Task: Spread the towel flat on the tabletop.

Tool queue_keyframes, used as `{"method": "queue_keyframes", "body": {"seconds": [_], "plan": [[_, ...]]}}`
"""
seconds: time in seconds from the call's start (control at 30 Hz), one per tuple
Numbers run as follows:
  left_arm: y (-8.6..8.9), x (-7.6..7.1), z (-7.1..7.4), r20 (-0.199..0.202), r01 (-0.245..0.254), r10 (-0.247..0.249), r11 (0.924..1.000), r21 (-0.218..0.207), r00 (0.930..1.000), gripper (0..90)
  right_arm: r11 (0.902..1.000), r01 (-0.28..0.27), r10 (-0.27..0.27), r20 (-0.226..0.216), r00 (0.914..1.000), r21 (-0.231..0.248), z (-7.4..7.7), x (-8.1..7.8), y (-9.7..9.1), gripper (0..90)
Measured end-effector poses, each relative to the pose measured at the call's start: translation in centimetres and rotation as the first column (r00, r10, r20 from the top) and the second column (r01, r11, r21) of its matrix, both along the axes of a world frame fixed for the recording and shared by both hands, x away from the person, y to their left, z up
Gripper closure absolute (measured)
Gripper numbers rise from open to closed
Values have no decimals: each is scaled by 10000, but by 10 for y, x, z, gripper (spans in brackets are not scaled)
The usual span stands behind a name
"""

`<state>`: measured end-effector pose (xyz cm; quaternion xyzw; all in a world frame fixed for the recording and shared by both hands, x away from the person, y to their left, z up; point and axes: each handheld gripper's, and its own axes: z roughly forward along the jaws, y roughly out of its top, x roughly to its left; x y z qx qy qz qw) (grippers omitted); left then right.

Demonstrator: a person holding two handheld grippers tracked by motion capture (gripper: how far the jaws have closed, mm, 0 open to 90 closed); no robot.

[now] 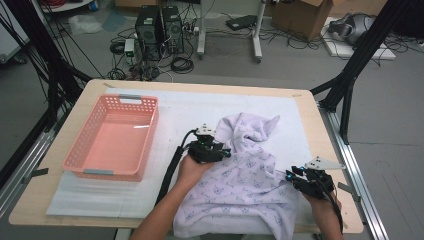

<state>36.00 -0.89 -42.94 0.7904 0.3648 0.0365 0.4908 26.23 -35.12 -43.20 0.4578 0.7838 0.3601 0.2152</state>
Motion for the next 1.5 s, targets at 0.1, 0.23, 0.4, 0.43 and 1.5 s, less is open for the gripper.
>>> {"method": "queue_keyframes", "body": {"seconds": [0.1, 0.23, 0.4, 0.43, 1.5], "plan": [[-20, -2, -4, -113, 687, -685, 9974, 226, 9976, 564, 10000, 43, -43, -15, 10000, 78, -1, 0, -2, 662], [-42, -13, -11, -123, 1671, -1669, 9785, 1211, 9859, 558, 9999, 118, -119, 28, 9999, 100, 0, -2, -4, 662], [-42, -17, -9, 77, 1628, -1668, 9708, 1762, 9860, 801, 9996, 184, -185, 75, 9998, 208, 0, -2, -6, 662], [-39, -18, -8, 149, 1532, -1582, 9727, 1744, 9873, 813, 9996, 162, -164, 64, 9998, 233, 0, -2, -5, 662], [118, -72, -5, 1072, -969, 880, 9920, 809, 9903, 812, 9842, -1762, 1770, -723, 9815, 183, 3, 56, 81, 679]]}}
